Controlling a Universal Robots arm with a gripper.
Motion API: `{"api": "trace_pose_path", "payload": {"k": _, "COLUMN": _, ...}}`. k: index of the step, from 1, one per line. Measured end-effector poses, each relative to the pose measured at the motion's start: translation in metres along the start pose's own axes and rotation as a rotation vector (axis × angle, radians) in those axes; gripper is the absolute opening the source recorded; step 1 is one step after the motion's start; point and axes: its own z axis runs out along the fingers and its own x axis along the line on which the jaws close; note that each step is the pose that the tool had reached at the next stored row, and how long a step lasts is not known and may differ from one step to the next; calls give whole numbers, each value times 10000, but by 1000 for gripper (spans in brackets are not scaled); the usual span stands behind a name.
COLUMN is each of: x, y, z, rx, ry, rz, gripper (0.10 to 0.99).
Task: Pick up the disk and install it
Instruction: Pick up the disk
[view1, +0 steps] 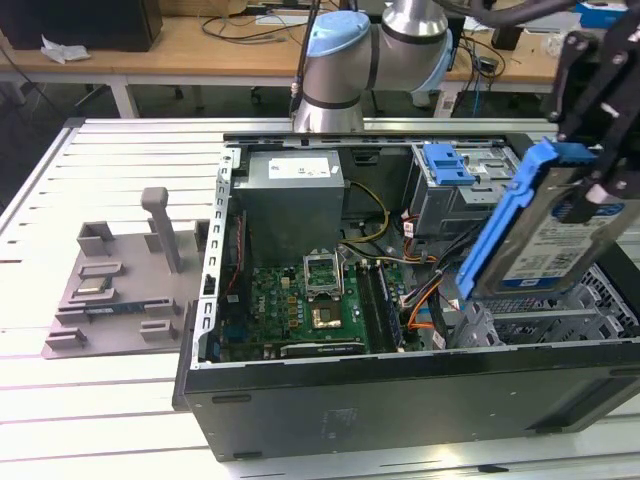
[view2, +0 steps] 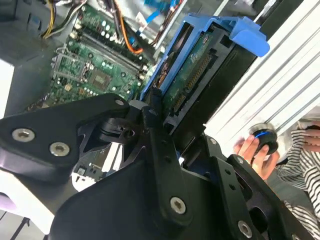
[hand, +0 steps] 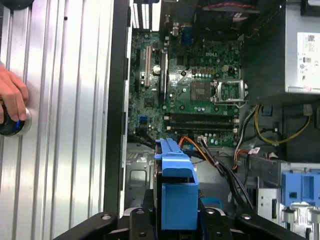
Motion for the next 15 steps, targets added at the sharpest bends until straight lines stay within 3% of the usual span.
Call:
{"api": "trace_pose_path", "payload": {"k": 4, "x": 14, "y": -192, "z": -9, "rx": -40, "ry": -2, "rz": 2, "gripper": 369}}
{"api": "trace_pose_path", "payload": {"k": 8, "x": 24, "y": -311, "z": -16, "rx": -60, "ry": -6, "rz": 2, "gripper": 369}}
{"api": "trace_pose_path", "payload": {"k": 15, "x": 24, "y": -317, "z": -16, "rx": -61, "ry": -6, "rz": 2, "gripper": 369}}
